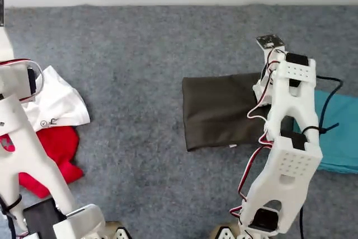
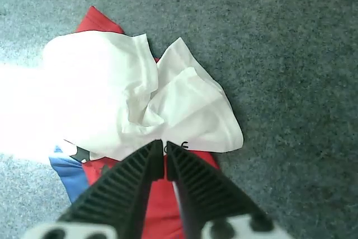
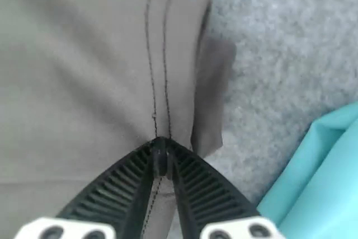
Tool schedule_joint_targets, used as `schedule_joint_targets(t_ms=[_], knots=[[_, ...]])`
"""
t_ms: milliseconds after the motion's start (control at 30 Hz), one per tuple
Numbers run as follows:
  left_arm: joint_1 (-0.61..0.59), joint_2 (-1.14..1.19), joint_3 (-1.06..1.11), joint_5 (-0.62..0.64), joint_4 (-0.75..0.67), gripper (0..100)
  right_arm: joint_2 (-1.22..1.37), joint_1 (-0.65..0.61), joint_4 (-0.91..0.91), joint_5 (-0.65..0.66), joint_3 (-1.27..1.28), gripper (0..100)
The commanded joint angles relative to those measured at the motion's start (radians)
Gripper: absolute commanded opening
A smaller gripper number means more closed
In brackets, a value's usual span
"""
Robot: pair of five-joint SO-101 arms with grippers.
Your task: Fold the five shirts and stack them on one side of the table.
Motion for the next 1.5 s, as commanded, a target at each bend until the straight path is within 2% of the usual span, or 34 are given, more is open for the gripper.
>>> schedule_joint_targets(t_ms=[0,167,333,433,833,933,1133,1200,1300,1367,1467], knots=[[0.0,-0.026,-0.005,-0.005,-0.017,2,-0.13,-0.036,0.07,-0.009,-0.034,1.5],[0.0,-0.026,-0.005,-0.005,-0.017,2,-0.243,-0.131,0.163,-0.041,-0.034,4.6],[-0.002,-0.032,-0.005,-0.008,-0.011,2,-0.268,-0.13,0.197,-0.264,-0.034,27.3],[-0.003,-0.034,-0.005,-0.008,-0.011,2,-0.239,-0.11,0.179,-0.354,-0.034,34.3],[-0.003,-0.032,-0.004,-0.008,-0.011,2,-0.019,-0.116,0.076,-0.493,-0.034,34.2],[-0.003,-0.031,-0.004,-0.008,-0.011,2,0.018,-0.128,0.076,-0.493,-0.034,29.7],[-0.003,-0.028,-0.004,-0.008,-0.011,2,0.03,-0.142,0.096,-0.374,-0.034,0.0],[-0.003,-0.028,-0.004,-0.008,-0.011,2,0.03,-0.13,0.114,-0.351,-0.034,3.4],[-0.003,-0.028,-0.004,-0.008,-0.011,2,0.028,-0.104,0.14,-0.265,-0.044,0.9],[-0.003,-0.028,-0.004,-0.008,-0.011,2,0.035,-0.087,0.153,-0.126,-0.075,1.0],[-0.003,-0.029,-0.004,-0.009,-0.011,2,0.039,-0.071,0.15,0.169,-0.146,0.9]])
